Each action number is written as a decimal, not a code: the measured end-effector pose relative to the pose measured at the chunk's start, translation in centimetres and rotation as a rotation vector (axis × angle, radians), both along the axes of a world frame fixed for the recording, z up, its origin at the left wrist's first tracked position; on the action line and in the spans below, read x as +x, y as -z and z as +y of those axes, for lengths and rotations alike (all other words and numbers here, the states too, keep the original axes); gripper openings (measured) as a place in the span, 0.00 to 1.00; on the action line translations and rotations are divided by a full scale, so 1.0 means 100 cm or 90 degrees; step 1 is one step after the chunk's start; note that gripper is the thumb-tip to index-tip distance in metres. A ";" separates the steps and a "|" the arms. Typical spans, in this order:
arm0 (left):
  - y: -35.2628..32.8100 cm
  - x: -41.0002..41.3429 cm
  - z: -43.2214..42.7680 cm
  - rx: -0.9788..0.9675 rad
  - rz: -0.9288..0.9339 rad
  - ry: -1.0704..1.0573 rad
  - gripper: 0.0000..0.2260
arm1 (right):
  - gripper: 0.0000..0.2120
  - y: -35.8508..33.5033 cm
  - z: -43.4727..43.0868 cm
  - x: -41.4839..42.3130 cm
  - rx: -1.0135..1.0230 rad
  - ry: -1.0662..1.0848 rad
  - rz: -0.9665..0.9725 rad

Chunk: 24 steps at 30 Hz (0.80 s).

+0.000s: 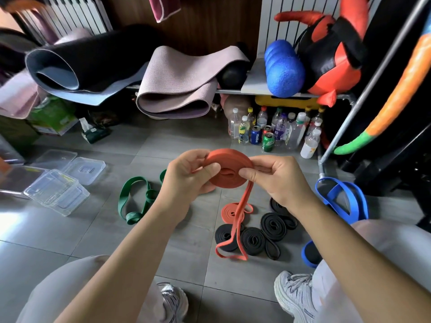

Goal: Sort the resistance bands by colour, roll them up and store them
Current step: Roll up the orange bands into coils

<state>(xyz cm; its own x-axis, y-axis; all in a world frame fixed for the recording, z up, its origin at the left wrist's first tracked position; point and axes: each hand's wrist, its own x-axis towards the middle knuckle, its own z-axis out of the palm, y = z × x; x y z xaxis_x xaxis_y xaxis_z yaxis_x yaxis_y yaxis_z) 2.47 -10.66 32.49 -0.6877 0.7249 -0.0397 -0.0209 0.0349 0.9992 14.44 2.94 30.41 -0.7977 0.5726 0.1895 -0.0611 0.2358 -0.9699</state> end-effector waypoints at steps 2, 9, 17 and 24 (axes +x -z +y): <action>0.000 0.001 -0.001 -0.039 0.102 0.043 0.10 | 0.11 0.002 0.001 0.000 -0.012 -0.009 -0.010; 0.003 0.003 -0.001 -0.076 0.139 0.062 0.08 | 0.13 0.005 0.000 0.001 0.005 -0.040 -0.041; 0.013 0.008 0.000 -0.257 0.605 0.092 0.11 | 0.11 0.015 0.000 0.000 0.132 -0.023 -0.157; 0.011 -0.006 0.001 -0.154 0.424 0.031 0.08 | 0.12 0.003 0.006 0.001 0.058 -0.001 -0.101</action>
<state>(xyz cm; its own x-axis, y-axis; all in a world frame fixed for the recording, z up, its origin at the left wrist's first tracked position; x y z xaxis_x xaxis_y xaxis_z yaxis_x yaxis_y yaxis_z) 1.84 -10.54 31.42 -0.5890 0.7790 0.2151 0.5995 0.2427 0.7627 14.58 3.56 30.07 -0.8227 0.5575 0.1114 0.0909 0.3224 -0.9422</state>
